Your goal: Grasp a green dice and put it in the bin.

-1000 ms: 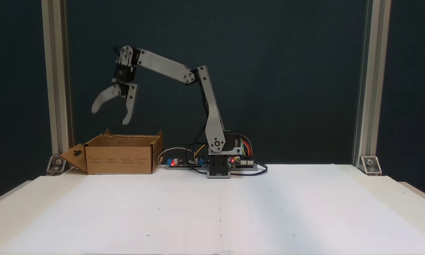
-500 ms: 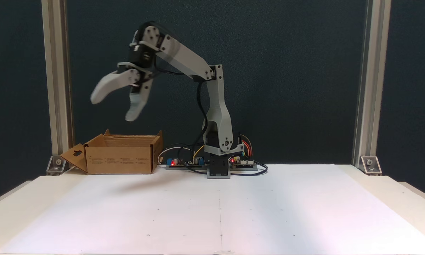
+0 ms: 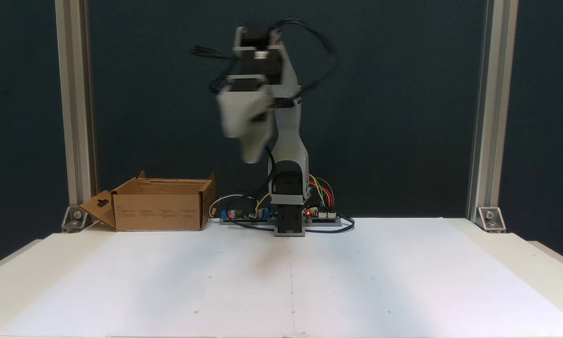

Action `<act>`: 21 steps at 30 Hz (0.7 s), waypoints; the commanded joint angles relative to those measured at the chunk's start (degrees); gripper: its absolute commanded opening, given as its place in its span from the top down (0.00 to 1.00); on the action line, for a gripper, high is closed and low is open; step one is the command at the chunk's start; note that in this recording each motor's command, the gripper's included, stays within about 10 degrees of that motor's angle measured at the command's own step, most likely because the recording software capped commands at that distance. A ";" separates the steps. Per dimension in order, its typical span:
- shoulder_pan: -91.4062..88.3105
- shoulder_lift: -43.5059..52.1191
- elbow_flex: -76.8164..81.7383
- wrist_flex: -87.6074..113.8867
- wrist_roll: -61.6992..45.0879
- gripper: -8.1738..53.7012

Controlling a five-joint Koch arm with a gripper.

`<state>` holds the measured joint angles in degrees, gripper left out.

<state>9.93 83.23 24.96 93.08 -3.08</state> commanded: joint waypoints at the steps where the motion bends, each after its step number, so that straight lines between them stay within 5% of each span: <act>1: -4.66 2.46 -1.49 -0.18 4.13 0.14; 16: -12.13 0.53 -0.79 -0.35 4.22 0.14; 21: -12.30 4.92 10.81 -8.44 4.22 0.14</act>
<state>-1.32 84.64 35.95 90.09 -1.93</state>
